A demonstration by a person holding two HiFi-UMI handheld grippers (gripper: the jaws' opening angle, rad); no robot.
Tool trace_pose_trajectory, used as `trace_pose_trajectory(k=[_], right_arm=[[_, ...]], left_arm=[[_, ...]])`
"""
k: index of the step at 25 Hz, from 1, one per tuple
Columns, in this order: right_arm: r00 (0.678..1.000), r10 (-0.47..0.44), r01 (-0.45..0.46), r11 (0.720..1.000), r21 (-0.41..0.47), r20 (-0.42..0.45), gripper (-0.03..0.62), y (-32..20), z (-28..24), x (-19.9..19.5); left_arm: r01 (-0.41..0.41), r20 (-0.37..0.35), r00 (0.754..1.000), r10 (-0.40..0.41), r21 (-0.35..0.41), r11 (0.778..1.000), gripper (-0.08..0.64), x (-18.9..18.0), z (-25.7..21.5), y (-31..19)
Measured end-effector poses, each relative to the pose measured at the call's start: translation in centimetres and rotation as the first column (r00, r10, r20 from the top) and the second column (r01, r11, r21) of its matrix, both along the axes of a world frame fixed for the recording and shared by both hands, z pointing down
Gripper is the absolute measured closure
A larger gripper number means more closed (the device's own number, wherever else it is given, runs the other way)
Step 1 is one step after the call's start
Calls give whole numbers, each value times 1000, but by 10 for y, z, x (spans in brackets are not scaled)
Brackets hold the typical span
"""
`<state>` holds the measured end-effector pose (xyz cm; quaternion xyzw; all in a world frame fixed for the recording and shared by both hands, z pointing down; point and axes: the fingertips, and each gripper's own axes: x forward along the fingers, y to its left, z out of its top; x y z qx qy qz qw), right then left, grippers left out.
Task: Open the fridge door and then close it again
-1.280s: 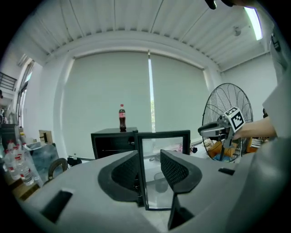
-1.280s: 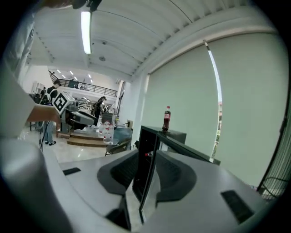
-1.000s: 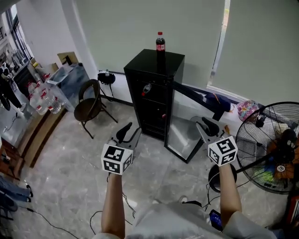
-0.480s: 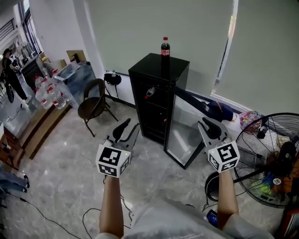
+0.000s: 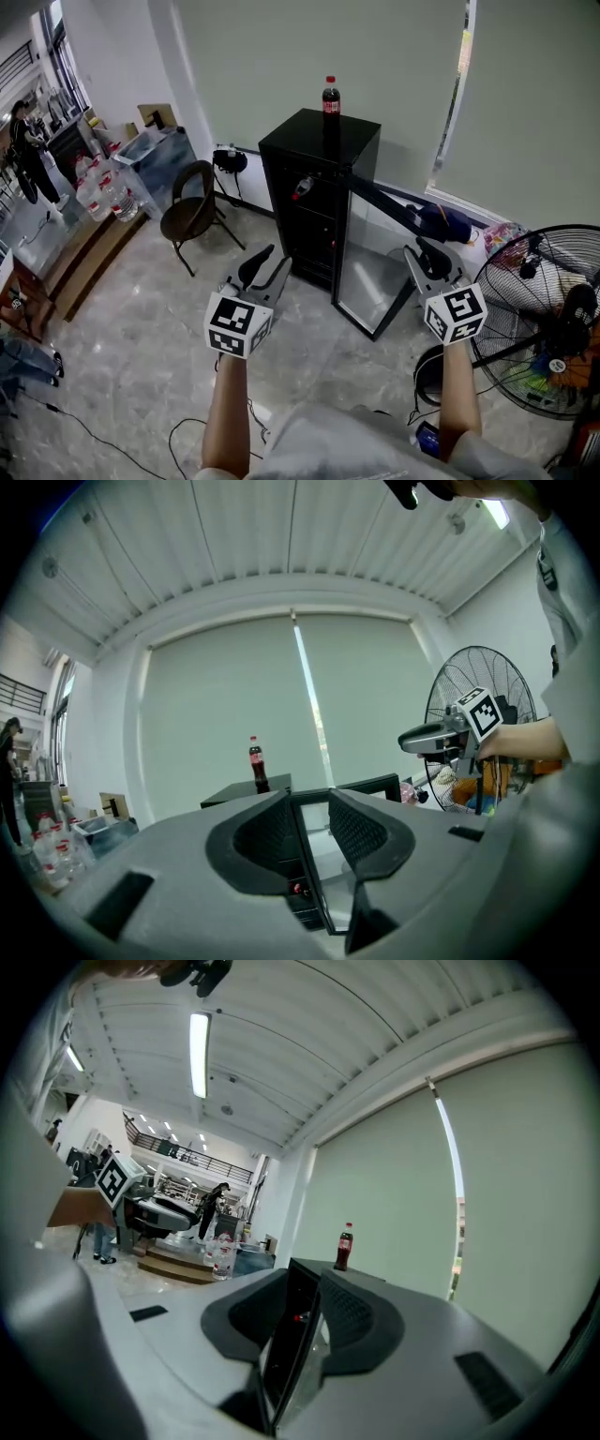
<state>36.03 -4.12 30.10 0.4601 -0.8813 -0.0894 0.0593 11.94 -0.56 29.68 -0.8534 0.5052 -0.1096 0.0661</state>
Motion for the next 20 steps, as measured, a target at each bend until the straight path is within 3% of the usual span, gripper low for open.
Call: trace_pose_trajectory(k=[4, 11, 16, 20], right_arm=[[997, 76, -76, 995, -71, 8, 447, -19, 32, 36], [990, 140, -128, 965, -230, 33, 362, -51, 105, 89], [978, 201, -171, 931, -322, 62, 304, -75, 160, 122], [975, 202, -156, 921, -356, 94, 304, -93, 194, 134]], left_arm=[[-49, 23, 998, 50, -48, 998, 428, 25, 19, -13], [-107, 28, 993, 113, -171, 979, 426, 72, 73, -45], [-111, 41, 991, 127, -271, 956, 426, 84, 122, -58], [-93, 38, 993, 112, -335, 938, 426, 82, 150, -63]])
